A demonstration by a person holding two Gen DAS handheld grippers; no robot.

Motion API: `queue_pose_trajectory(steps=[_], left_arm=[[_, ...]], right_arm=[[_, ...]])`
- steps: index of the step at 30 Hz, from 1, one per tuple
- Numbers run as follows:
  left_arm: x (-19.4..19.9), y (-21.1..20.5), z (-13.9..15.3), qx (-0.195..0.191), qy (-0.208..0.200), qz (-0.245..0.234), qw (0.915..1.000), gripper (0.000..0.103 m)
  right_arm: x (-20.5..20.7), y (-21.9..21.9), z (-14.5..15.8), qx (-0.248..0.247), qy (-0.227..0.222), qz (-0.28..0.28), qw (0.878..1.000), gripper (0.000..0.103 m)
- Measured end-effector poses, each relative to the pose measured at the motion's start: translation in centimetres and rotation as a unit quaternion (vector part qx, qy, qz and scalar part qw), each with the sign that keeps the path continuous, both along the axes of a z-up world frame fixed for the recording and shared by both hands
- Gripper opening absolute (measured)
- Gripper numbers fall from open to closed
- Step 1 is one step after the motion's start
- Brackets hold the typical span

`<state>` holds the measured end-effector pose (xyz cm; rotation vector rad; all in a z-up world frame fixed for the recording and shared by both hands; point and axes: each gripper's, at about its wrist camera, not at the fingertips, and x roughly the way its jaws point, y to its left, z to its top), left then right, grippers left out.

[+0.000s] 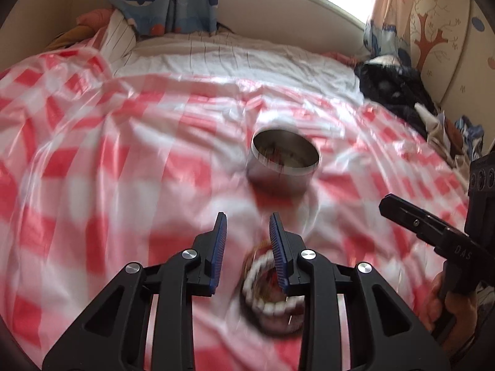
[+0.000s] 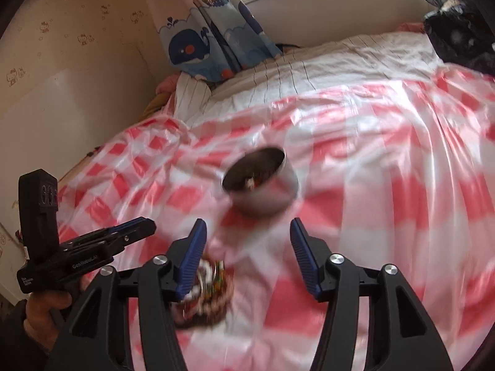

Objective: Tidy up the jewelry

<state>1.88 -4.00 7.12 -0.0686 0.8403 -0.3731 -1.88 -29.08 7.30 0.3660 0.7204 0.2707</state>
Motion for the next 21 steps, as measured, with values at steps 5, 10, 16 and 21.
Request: queue_pose_trajectory(steps=[5,10,16,21], left_arm=[[-2.6,0.2,-1.2,0.007,0.008,-0.005,0.9999,0.027],[-3.6,-1.2,-1.6,0.048,-0.007,-0.026,0.9985,0.028],[-3.6,-2.1,-1.5,0.062,-0.026,-0.039,0.9970,0.028],[-3.6,-4.4,-1.8,0.114,-0.051,-0.070,0.9898,0.028]], right_arm=[[-2.6,1.7,-2.5,-0.012,0.018,0.005,1.000,0.058],[-3.2,3.3,-4.0,-0.029,0.025,0.018,0.999,0.058],[-3.2,3.3,-4.2,-0.030,0.025,0.015,0.999,0.064],[-3.1,3.0,-4.2,-0.023,0.026,0.010,0.999,0.064]])
